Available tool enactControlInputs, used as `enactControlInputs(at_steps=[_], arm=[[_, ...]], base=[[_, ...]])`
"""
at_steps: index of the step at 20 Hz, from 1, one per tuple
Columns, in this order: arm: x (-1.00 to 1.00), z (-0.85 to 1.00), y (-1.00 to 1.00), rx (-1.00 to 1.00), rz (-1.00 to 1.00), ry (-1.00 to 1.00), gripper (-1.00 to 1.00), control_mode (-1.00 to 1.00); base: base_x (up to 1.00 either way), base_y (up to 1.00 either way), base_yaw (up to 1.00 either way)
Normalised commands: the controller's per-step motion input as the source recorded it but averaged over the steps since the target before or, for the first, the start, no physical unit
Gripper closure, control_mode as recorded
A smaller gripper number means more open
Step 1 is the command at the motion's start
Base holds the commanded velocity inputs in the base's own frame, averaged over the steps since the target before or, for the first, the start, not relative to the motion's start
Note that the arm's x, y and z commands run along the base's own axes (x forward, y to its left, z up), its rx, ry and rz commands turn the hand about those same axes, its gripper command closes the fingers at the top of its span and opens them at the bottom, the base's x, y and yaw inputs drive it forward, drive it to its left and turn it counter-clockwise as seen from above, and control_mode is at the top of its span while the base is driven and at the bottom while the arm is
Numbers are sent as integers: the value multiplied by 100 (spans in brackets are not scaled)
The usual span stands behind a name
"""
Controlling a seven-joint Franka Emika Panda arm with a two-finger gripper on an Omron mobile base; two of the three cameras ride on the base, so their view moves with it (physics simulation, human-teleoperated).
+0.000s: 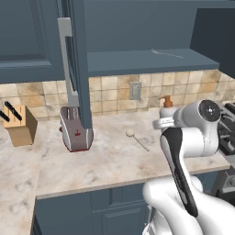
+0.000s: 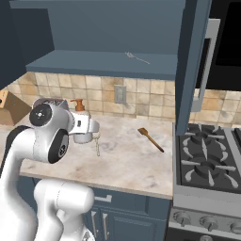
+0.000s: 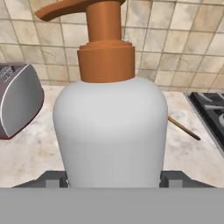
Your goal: Pick the dish brush and soap dispenser from the cabinet and place them on the counter.
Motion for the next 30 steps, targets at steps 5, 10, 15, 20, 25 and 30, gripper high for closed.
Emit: enactControlInputs(at_steps=[5, 10, 15, 20, 25, 30], arm=[[34, -92, -7, -2, -2, -23, 100, -100], [24, -78, -20, 8, -2, -26, 100, -100], [21, -78, -13, 6, -1, -30, 100, -100], [20, -74, -4, -3, 1, -19, 100, -100], [9, -60, -1, -7, 1, -18, 100, -100], [10, -34, 0, 0, 0, -14, 100, -100]], base=[[0, 0, 0], [0, 0, 0], [0, 0, 0], [0, 0, 0], [0, 0, 0], [0, 0, 0]])
